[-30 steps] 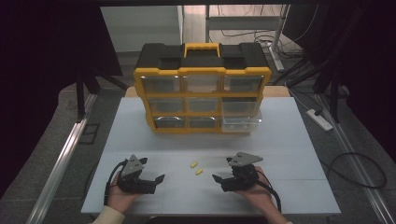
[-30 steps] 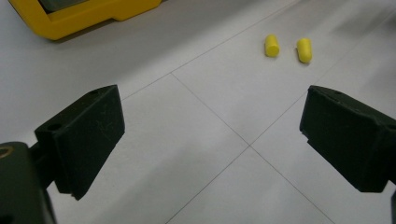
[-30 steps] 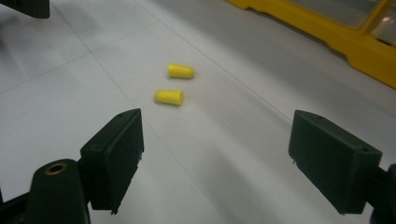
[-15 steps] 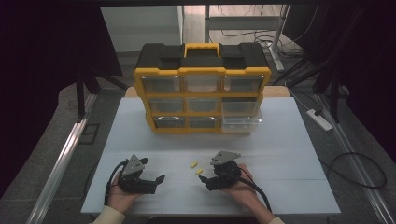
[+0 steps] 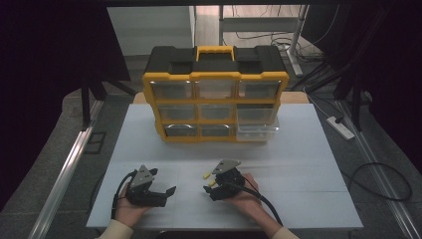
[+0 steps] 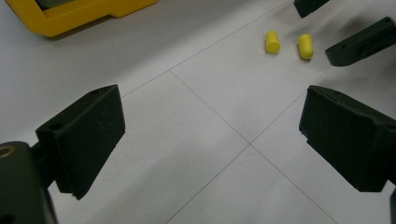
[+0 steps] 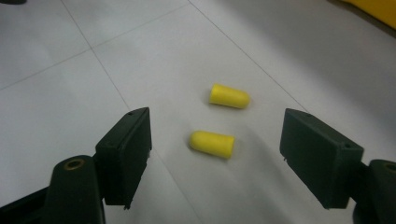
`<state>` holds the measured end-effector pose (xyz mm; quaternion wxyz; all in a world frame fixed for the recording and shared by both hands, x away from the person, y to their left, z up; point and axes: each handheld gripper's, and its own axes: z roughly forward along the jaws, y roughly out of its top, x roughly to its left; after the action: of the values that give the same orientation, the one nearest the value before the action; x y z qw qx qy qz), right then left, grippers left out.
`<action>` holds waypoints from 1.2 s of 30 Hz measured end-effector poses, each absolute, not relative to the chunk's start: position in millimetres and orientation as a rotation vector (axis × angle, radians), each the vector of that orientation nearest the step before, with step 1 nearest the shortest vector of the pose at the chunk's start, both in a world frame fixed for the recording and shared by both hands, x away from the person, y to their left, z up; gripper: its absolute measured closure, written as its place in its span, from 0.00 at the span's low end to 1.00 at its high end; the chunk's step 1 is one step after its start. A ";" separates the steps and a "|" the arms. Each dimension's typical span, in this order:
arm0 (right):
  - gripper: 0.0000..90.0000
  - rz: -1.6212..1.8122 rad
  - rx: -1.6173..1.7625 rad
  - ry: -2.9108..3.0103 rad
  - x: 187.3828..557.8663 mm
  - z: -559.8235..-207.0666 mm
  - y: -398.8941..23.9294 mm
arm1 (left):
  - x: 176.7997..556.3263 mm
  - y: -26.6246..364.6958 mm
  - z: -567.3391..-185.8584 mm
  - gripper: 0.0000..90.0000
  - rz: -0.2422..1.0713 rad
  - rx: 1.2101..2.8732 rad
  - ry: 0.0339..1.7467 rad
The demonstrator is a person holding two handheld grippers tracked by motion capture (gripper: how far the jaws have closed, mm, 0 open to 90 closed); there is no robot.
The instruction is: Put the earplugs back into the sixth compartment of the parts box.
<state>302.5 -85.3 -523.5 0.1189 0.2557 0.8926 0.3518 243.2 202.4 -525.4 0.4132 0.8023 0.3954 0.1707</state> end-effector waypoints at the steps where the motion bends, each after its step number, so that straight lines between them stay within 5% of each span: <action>1: 0.31 1.017 0.751 2.611 302.8 -524.4 -84.4 | 243.1 202.5 -525.4 0.08 0.428 2.016 0.994; 18: 0.77 0.983 0.763 2.626 301.6 -528.7 -82.7 | 241.6 204.0 -524.0 0.08 0.425 2.003 0.989; 36: 0.80 1.153 0.732 2.506 293.6 -501.9 -111.7 | 241.8 204.3 -521.5 0.08 0.438 1.984 0.990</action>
<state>293.6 -111.7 -501.9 0.1435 0.2537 0.8690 0.3998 241.8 204.3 -521.5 0.4266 0.7940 0.3961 0.1753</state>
